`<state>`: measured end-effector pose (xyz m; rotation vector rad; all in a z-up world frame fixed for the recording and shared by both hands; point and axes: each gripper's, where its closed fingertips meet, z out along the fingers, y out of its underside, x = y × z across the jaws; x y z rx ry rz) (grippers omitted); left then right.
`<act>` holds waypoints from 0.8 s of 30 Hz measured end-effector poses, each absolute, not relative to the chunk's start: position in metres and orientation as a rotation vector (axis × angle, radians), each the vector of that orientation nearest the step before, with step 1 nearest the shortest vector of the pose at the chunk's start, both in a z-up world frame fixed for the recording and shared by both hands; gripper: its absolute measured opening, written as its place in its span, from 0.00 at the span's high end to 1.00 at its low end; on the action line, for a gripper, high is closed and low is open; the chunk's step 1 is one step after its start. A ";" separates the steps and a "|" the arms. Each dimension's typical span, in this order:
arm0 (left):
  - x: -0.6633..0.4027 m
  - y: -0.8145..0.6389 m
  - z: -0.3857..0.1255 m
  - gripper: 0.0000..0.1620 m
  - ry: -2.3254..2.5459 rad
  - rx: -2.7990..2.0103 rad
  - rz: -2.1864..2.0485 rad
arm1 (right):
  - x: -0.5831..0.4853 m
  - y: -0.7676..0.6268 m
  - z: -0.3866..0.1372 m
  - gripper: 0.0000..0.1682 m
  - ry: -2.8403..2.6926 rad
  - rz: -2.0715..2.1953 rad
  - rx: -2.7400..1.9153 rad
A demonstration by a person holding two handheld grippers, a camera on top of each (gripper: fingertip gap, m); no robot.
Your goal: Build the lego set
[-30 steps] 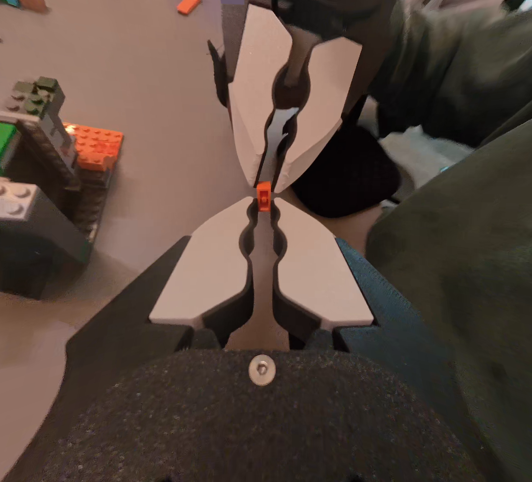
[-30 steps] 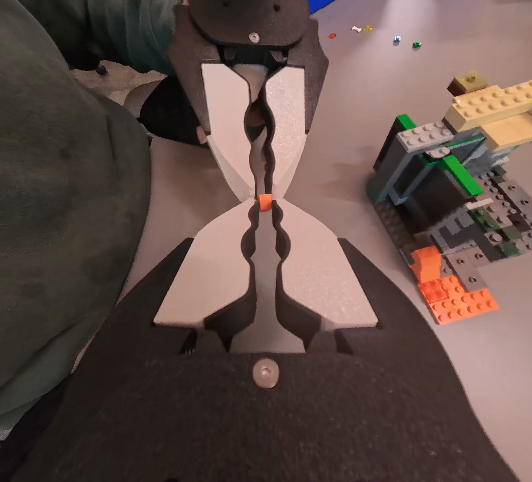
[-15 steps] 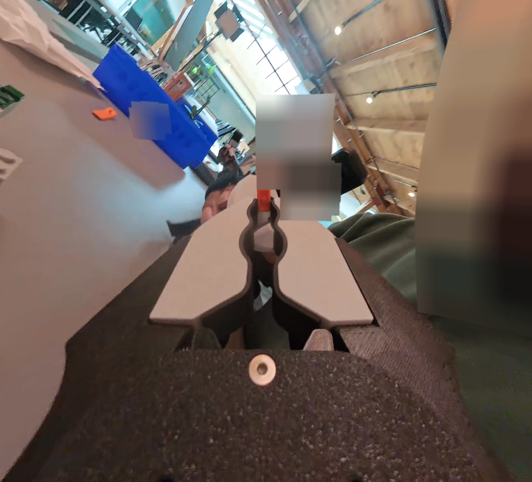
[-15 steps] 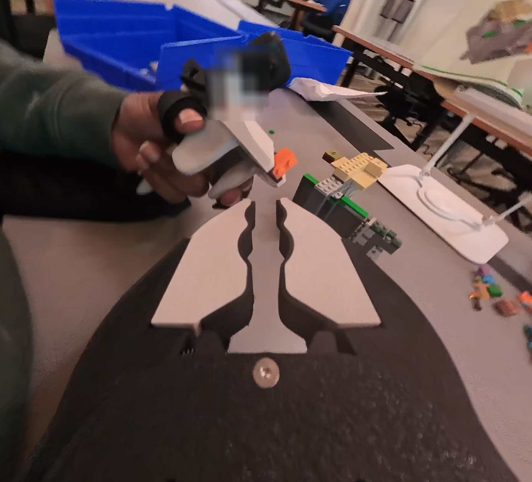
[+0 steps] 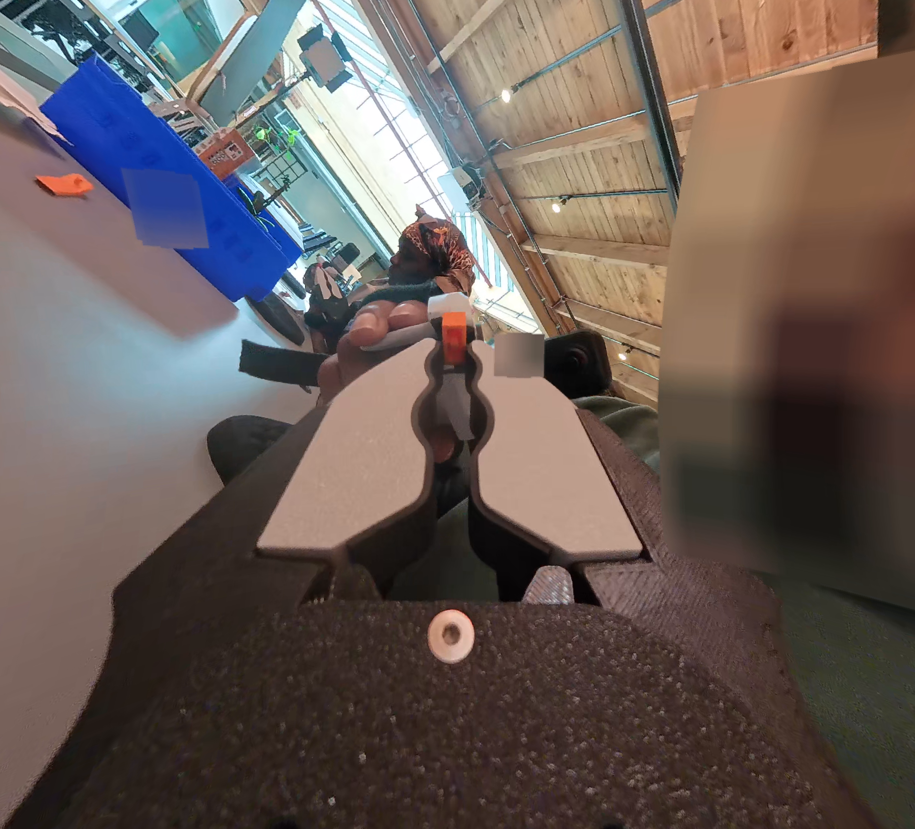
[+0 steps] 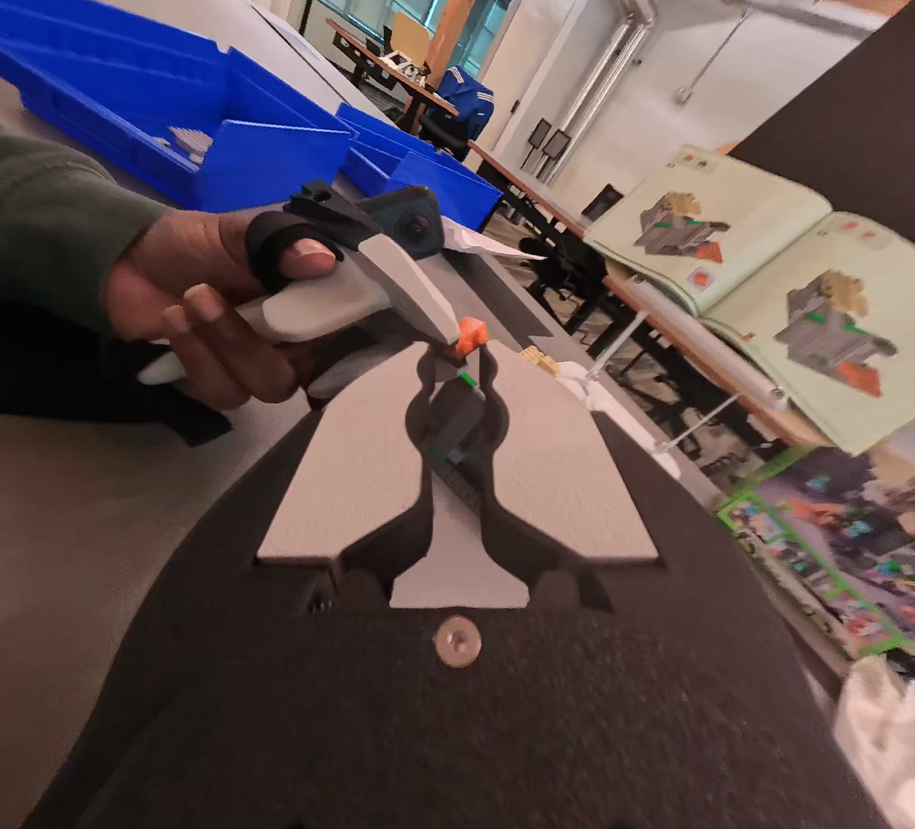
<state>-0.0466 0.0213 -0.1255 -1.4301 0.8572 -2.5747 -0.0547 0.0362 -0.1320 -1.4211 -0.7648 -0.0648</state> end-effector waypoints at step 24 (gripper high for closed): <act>-0.048 0.023 -0.155 0.97 1.282 -1.556 -2.112 | -0.050 0.032 -0.167 1.00 -1.196 0.041 -1.595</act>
